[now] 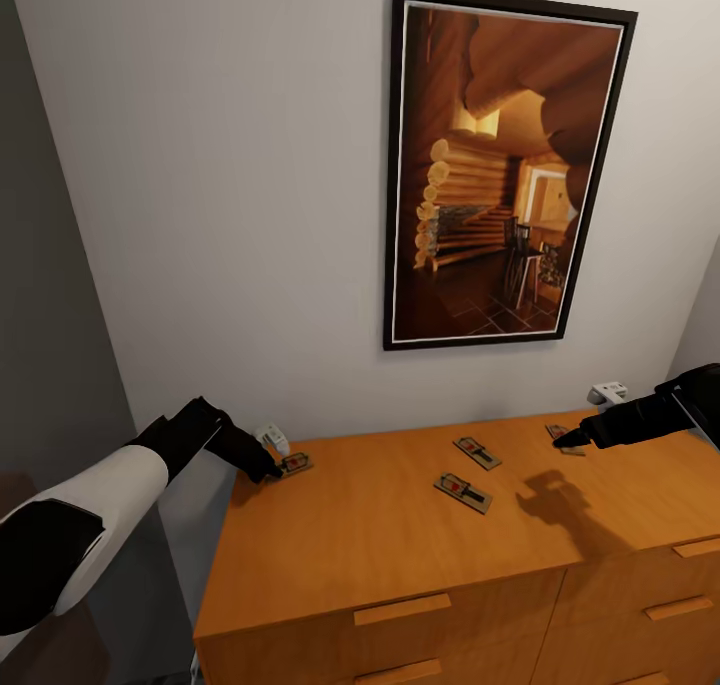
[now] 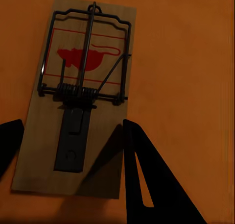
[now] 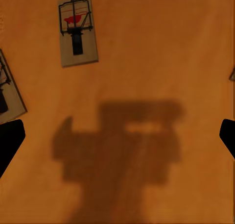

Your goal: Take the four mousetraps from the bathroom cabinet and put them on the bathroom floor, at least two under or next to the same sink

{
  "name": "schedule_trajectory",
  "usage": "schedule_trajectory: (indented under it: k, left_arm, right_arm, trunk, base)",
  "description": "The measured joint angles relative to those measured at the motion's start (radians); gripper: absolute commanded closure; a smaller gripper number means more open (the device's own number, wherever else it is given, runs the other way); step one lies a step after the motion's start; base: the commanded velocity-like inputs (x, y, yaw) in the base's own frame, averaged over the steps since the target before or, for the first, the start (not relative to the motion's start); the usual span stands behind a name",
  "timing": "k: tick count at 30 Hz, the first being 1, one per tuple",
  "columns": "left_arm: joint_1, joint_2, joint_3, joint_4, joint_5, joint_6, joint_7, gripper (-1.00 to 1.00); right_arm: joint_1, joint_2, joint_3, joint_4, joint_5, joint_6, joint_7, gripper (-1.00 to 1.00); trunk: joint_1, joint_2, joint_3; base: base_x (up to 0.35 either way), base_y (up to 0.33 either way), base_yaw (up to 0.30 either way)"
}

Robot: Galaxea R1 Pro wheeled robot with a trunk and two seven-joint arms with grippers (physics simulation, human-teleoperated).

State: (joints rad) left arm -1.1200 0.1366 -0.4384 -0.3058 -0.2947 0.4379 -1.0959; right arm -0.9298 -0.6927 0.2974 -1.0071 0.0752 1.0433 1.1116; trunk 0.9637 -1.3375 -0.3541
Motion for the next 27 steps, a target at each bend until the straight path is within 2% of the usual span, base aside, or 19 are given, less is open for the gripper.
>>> schedule_trajectory:
  k: [11, 20, 25, 27]
  left_arm:
    - [0.000, 0.000, 0.000, -0.001, 0.001, -0.001, -0.001, 1.00]
    - [0.000, 0.000, 0.000, -0.001, 0.001, 0.000, -0.001, 1.00]
    - [0.000, -0.001, 0.000, -0.002, 0.001, 0.000, -0.003, 1.00]
    - [0.000, -0.002, 0.000, -0.002, 0.001, -0.001, -0.003, 1.00]
  right_arm:
    - [0.000, 0.001, 0.001, 0.000, 0.001, 0.000, 0.000, -1.00]
    - [0.000, 0.001, 0.031, 0.000, 0.001, 0.000, 0.000, -1.00]
    - [0.000, 0.000, 0.038, 0.000, 0.001, 0.000, 0.000, -1.00]
    - [0.000, 0.000, 0.039, 0.000, 0.001, 0.000, 0.000, -1.00]
  trunk:
    - [-0.042, 0.077, 0.035]
    - [-0.042, 0.077, 0.035]
    - [-0.061, 0.112, 0.050]
    - [-0.061, 0.112, 0.050]
  base:
    - [0.000, 0.000, 0.000]
    - [0.000, 0.000, 0.000]
    - [0.000, 0.000, 0.000]
    - [0.000, 0.000, 0.000]
